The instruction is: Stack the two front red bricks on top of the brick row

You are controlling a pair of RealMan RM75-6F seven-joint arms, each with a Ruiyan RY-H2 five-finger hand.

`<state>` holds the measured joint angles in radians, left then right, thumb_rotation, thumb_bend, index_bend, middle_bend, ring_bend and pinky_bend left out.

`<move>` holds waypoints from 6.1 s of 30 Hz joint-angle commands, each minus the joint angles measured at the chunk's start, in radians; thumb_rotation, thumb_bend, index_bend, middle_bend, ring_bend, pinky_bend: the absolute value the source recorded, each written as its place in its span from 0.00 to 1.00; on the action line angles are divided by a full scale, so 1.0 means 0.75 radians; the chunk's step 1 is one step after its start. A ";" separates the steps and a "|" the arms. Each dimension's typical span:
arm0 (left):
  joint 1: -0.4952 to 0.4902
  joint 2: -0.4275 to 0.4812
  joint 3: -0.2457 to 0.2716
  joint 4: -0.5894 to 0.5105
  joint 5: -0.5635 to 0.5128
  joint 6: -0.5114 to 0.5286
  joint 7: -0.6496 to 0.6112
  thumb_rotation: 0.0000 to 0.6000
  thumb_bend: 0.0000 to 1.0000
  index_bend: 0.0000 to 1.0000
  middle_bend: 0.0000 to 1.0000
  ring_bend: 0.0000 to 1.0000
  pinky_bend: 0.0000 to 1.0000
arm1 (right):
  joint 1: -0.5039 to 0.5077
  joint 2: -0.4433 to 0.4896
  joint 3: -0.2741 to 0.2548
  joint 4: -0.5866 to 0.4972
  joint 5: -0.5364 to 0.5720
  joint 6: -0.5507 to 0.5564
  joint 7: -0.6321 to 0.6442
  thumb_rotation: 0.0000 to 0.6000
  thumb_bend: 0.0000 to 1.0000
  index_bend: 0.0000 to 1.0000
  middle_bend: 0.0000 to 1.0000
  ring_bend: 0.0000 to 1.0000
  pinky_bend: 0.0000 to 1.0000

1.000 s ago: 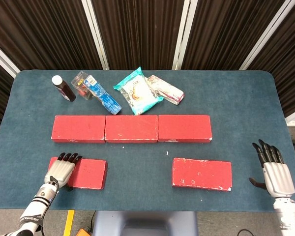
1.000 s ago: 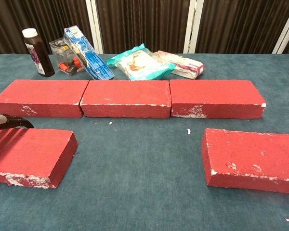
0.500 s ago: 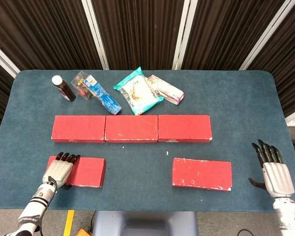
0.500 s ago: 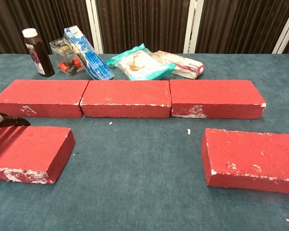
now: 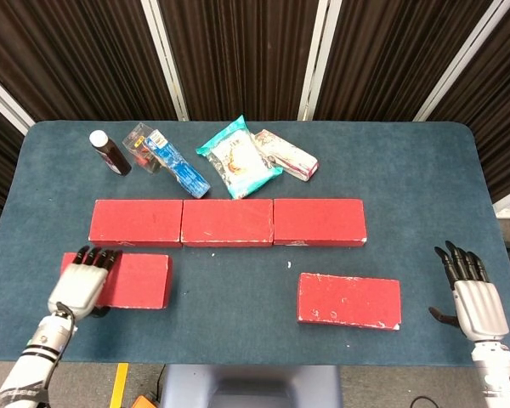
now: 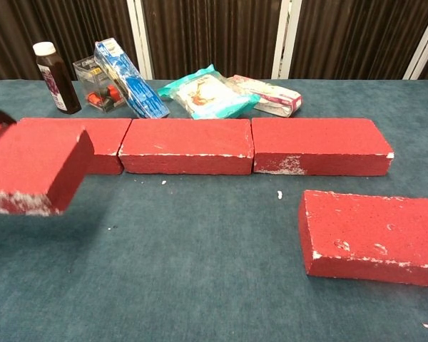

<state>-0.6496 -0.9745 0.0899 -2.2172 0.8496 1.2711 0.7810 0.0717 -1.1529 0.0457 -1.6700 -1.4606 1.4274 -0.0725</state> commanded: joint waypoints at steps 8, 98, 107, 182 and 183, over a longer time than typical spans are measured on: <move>-0.445 0.052 -0.367 -0.154 -0.641 0.025 0.347 1.00 0.25 0.00 0.14 0.00 0.03 | 0.003 0.001 0.001 0.004 0.003 -0.006 0.004 1.00 0.00 0.08 0.03 0.00 0.00; -0.885 -0.490 -0.412 0.815 -1.479 -0.338 0.514 1.00 0.21 0.00 0.00 0.00 0.02 | 0.045 -0.065 0.020 0.017 0.099 -0.070 -0.101 1.00 0.00 0.08 0.03 0.00 0.00; -0.883 -0.502 -0.402 0.834 -1.456 -0.331 0.517 1.00 0.21 0.00 0.00 0.00 0.02 | 0.046 -0.068 0.018 0.016 0.100 -0.072 -0.107 1.00 0.00 0.08 0.03 0.00 0.00; 0.700 -0.226 -0.064 0.859 0.750 0.520 -1.023 1.00 0.23 0.00 0.00 0.00 0.01 | 0.160 -0.062 -0.010 -0.271 0.272 -0.288 -0.485 1.00 0.00 0.08 0.03 0.00 0.00; 0.701 -0.224 -0.069 0.854 0.749 0.512 -1.021 1.00 0.23 0.00 0.00 0.00 0.01 | 0.182 -0.066 -0.010 -0.311 0.307 -0.312 -0.558 1.00 0.00 0.08 0.03 0.00 0.00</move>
<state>-0.1277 -1.1444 0.0440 -1.5717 1.4157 1.6622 0.0157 0.1634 -1.1946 0.0333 -1.8159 -1.3038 1.2482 -0.3635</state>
